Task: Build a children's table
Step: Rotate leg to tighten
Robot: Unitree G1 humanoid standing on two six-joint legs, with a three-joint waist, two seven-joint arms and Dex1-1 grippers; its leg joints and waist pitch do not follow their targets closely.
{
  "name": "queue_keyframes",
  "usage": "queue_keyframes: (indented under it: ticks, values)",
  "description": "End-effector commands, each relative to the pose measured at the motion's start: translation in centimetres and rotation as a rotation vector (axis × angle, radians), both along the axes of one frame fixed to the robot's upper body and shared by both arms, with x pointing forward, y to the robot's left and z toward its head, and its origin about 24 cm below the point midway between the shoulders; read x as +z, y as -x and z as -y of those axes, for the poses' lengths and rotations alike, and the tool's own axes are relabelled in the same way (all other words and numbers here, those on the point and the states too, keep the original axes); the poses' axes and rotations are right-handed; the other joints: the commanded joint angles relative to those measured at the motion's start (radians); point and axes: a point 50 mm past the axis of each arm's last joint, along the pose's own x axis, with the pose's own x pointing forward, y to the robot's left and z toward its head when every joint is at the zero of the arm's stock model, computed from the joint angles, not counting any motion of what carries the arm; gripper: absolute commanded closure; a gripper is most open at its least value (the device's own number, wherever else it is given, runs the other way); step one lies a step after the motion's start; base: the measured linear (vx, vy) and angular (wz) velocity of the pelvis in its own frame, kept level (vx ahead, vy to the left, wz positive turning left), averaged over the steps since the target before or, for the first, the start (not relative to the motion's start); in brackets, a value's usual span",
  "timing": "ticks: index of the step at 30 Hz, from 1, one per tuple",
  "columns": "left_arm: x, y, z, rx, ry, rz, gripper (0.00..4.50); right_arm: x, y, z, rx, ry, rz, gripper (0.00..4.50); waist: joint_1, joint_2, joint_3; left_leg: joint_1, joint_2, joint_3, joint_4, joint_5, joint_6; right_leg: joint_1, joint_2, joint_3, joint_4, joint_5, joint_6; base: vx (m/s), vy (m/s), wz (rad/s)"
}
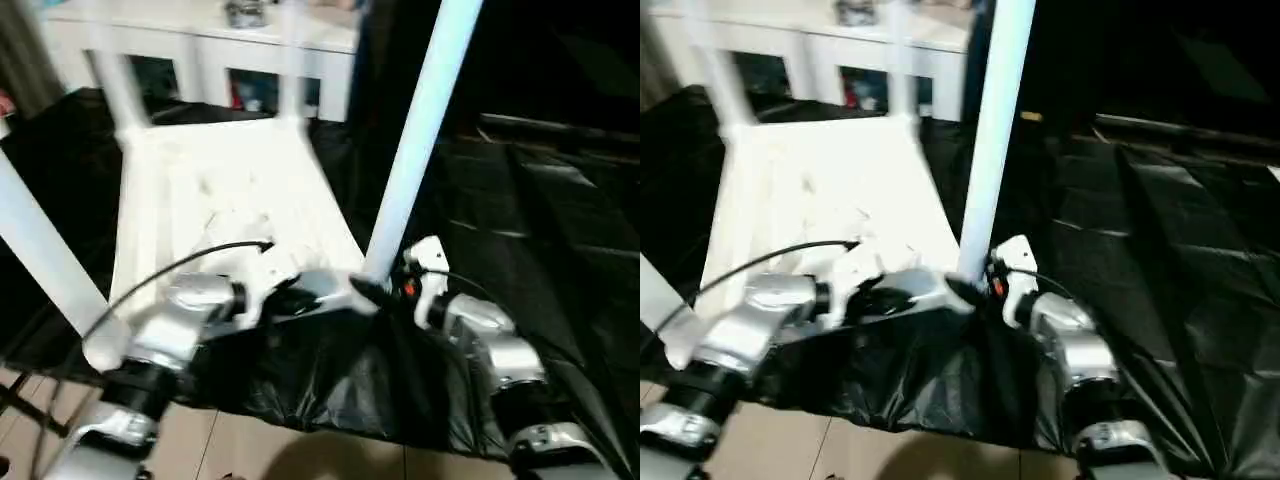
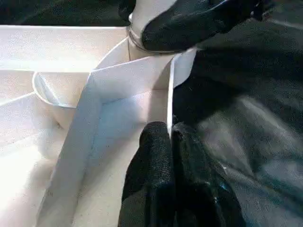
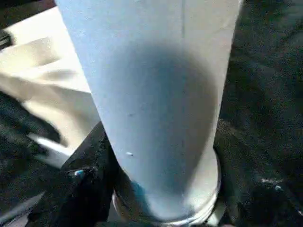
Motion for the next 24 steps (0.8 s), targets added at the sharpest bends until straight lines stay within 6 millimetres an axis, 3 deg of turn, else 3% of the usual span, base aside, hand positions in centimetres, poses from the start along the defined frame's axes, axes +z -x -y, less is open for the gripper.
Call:
queue_keyframes:
  ticks: [1, 5, 9, 10, 12, 18, 24]
  values:
    - [0.5, -0.4, 3.6, 0.017, 0.046, 0.047, 4.50, -1.1, 0.7, -4.8, 0.025, 0.000, -0.059, 1.91, -0.002, 0.005, -0.037, 0.000, 0.030, -0.012, -0.072, -0.277, -0.002, 0.023, -0.086, 0.054, -0.101, -0.387, -0.122, 0.000, 0.000, 0.00]
    - [0.3, -0.3, 4.7, 0.063, 0.032, 0.074, 4.50, -1.4, 0.0, -6.2, -0.152, 0.009, -0.086, 1.91, -0.006, 0.007, -0.040, -0.005, 0.030, -0.013, -0.073, -0.258, -0.005, 0.026, -0.087, 0.055, -0.097, -0.358, -0.123, 0.000, 0.000, 0.00]
    - [0.4, -0.3, 5.5, 0.084, 0.034, 0.087, 4.50, -0.9, 0.3, -8.3, -0.120, 0.001, -0.047, 1.91, -0.009, 0.009, -0.045, -0.004, 0.029, -0.009, -0.069, -0.239, 0.000, 0.027, -0.082, 0.056, -0.089, -0.260, -0.137, 0.000, 0.000, 0.00]
    - [0.4, -0.2, 5.5, 0.081, 0.037, 0.086, 4.50, -0.8, 0.3, -8.4, -0.107, -0.001, -0.042, 1.35, -0.009, 0.008, -0.047, -0.007, 0.027, -0.008, -0.068, -0.217, 0.007, 0.031, -0.080, 0.056, -0.085, -0.217, -0.144, 0.000, 0.000, 0.00]
    - [0.4, 0.0, 5.6, 0.064, 0.042, 0.084, 4.50, -0.7, 0.4, -8.5, -0.090, -0.002, -0.028, 1.35, -0.009, 0.004, -0.045, -0.009, 0.026, -0.006, -0.067, -0.202, 0.015, 0.032, -0.080, 0.056, -0.084, -0.194, -0.149, 0.000, 0.000, 0.00]
    - [0.4, 0.9, 4.8, -0.054, 0.056, 0.073, 4.50, -0.2, 0.1, -6.8, -0.046, -0.028, 0.014, 0.82, -0.011, 0.007, -0.045, -0.011, 0.029, -0.008, -0.070, -0.209, 0.021, 0.035, -0.082, 0.056, -0.085, -0.213, -0.146, 0.000, 0.000, 0.00]
    - [0.2, 1.2, 2.0, -0.131, 0.013, 0.066, 4.50, 0.0, 0.0, -2.6, 0.152, 0.100, 0.067, 0.29, -0.015, 0.007, -0.045, -0.012, 0.029, -0.005, -0.065, -0.195, 0.045, 0.038, -0.081, 0.056, -0.082, -0.174, -0.176, 0.000, 0.000, 0.00]
